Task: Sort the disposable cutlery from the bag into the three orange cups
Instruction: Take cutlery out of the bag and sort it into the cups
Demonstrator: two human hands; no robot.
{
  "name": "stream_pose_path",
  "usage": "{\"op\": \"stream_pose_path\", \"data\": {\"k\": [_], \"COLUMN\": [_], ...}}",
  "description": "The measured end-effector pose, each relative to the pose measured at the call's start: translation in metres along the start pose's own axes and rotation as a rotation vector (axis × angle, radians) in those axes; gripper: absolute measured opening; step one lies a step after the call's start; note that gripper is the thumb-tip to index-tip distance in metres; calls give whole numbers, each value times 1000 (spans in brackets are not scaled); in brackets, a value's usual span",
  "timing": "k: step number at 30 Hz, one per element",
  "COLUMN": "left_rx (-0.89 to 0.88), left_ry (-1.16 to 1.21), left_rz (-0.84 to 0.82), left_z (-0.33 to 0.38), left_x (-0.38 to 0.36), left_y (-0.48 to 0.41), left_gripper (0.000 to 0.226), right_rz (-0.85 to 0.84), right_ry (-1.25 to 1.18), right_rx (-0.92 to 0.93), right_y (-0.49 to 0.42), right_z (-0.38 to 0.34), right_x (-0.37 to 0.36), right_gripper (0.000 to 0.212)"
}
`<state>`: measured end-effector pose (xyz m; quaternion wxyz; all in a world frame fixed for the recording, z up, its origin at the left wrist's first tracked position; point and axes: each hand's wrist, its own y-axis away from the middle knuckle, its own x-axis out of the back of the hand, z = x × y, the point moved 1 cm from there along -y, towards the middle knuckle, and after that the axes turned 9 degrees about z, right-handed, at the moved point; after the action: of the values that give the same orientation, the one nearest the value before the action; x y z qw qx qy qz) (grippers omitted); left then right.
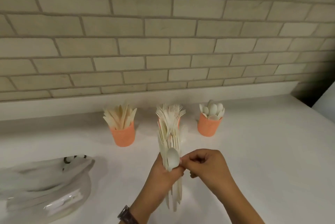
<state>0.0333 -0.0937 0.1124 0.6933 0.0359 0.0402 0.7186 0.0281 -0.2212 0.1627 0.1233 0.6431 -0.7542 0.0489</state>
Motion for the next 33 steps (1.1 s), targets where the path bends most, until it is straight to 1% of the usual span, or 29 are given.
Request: {"op": "stream_pose_path", "data": {"k": [2,4,6,9,10,12,14,17,20,22,24,25,27,30,33], "left_rx": [54,96,105,93,93,88,85,108,129,167,188,187,168,151,145], "left_ry": [55,113,133,140,148,190,257,343,373,418,452,464,500,563,602], "left_rz": [25,32,23,-6,-5,4,27,81,169,297,447,499,544,570,555], "left_z": [1,2,2,8,11,17,21,22,20,16,11,9,5,2,0], "left_x": [-17,-27,-28,-19,-14,-6,3,20,42,63,91,105,131,154,164], "left_y": [1,3,4,5,5,5,4,0,-4,-7,-9,-10,-12,-14,-16], "left_gripper": [40,41,43,55,54,44,34,34,33,26,17,13,10,5,4], "right_rz": [-91,-203,-327,-510,-541,-564,-570,-576,-570,-548,-473,-409,-271,-111,-13], "right_ry": [4,45,85,37,5,-63,-111,-139,-179,-277,-367,-383,-346,-219,-78], "right_rx": [-26,-50,-92,-145,-148,-148,-127,-104,-129,-175,-164,-127,-9,186,329], "right_y": [-10,-21,-32,-41,-43,-46,-50,-54,-58,-67,-81,-90,-108,-134,-150], "right_z": [-1,-2,-1,-2,-2,-3,-7,-12,-16,-22,-32,-37,-51,-63,-55], "right_x": [18,30,35,29,25,17,8,-13,-40,-56,-72,-80,-101,-141,-183], "right_gripper": [4,11,14,9,11,16,16,12,11,13,15,16,14,4,9]}}
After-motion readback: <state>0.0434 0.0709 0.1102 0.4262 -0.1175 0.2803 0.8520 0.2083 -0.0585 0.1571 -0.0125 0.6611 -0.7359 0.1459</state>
